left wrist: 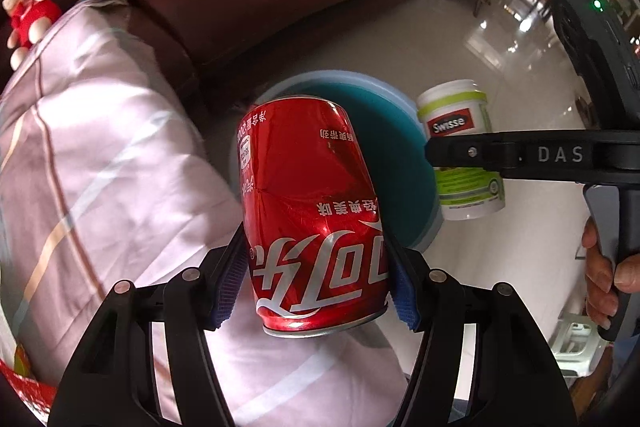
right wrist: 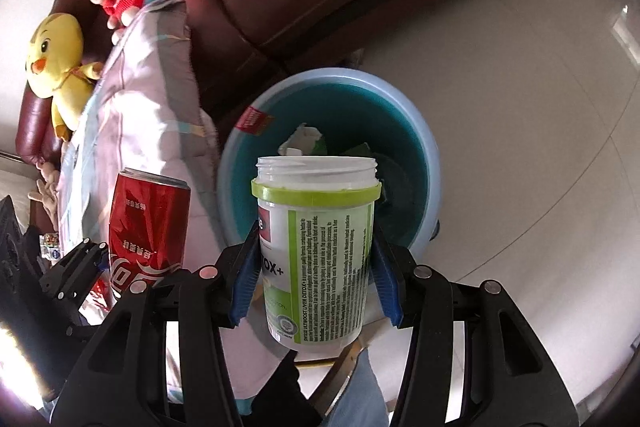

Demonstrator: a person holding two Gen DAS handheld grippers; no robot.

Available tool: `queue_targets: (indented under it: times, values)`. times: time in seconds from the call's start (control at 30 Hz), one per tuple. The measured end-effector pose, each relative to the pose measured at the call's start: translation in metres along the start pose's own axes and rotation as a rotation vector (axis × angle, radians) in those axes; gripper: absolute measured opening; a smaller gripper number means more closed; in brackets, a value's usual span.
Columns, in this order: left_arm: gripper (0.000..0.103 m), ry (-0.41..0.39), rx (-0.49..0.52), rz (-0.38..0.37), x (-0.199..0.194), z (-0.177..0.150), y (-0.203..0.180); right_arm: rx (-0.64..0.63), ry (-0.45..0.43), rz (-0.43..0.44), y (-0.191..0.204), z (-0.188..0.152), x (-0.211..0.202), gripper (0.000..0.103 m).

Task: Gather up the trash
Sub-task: 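Carry can and jar over the teal bucket and open both tools to drop them, then swing both open tools back over the table toward the bags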

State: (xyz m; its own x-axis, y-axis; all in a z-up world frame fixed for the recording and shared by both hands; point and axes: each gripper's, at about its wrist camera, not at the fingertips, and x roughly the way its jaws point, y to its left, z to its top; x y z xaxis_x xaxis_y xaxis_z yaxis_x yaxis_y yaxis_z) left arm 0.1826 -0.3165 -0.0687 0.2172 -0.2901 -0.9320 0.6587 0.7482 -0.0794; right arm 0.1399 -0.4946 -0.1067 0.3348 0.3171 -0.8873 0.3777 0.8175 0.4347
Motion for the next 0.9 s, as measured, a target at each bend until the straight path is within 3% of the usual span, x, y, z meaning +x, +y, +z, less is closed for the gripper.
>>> queue_targets:
  times: [0.17,0.27,0.43,0.9]
  values:
    - [0.064,0.046,0.014,-0.015,0.023,0.011,-0.009,0.017,0.016,-0.016,-0.009,0.007,0.013,0.049]
    - [0.066,0.06,0.019,0.001,0.033,0.011,-0.012,0.031,0.015,-0.017,-0.013,0.008,0.017,0.066]
    - [0.076,0.071,0.007,0.013,0.038,0.006,-0.011,0.05,0.032,-0.012,-0.017,0.004,0.023,0.072]
    - [0.082,0.044,-0.029,0.003,0.015,-0.009,0.002,0.075,0.062,-0.033,-0.01,-0.012,0.012,0.076]
